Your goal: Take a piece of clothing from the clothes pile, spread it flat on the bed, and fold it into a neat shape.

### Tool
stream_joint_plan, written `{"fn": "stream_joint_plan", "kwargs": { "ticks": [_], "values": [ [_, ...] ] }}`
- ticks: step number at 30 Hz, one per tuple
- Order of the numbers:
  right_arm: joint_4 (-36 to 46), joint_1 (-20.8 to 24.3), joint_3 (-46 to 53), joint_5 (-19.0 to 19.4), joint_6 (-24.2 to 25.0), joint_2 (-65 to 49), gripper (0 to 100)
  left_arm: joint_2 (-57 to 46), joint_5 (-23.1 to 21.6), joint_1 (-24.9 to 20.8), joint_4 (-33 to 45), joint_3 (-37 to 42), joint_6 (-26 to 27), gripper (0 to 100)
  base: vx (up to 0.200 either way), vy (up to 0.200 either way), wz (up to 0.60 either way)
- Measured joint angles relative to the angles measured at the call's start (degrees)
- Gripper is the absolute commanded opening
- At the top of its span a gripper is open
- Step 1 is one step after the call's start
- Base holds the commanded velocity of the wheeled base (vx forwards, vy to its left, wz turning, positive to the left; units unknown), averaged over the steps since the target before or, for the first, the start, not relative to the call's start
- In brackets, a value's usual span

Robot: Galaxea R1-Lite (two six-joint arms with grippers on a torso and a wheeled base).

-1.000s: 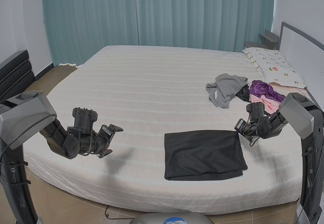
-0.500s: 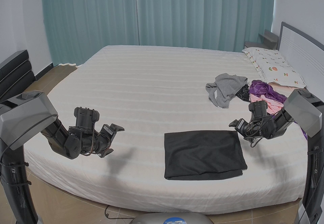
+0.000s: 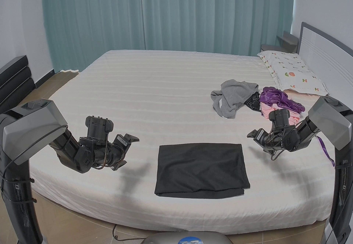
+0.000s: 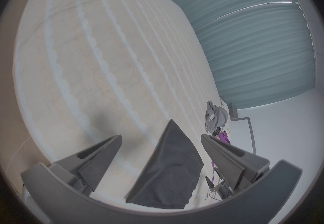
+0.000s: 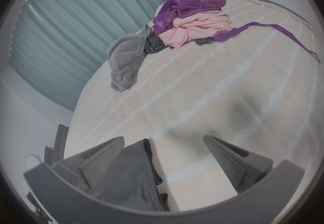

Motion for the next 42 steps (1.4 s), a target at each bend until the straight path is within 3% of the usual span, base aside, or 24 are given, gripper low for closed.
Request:
{"fn": "stream_joint_plan", "kwargs": {
  "ticks": [8,18,29,30,42],
  "values": [
    [-0.02,2.45,-0.28,-0.51,0.88,0.24,100,3.36,3.83,-3.8,0.43,-4.74,4.92,100,0.0,0.0,0.0],
    [0.0,4.77,-1.94,-0.71,0.99,2.07,100,12.43,10.89,-8.11,2.12,-17.07,14.08,100,0.0,0.0,0.0],
    [0.06,5.33,-4.85,-0.76,1.34,4.16,100,21.02,15.35,-9.02,11.17,-33.04,15.58,100,0.0,0.0,0.0],
    [0.09,5.33,-5.33,-0.76,1.51,4.4,100,21.72,15.69,-9.0,11.79,-34.02,15.58,0,0.0,0.0,0.0],
    [0.49,5.74,-8.66,-0.46,1.49,6.8,100,24.41,17.91,-8.89,11.81,-36.41,13.89,0,0.0,0.0,0.0]
  ]
}}
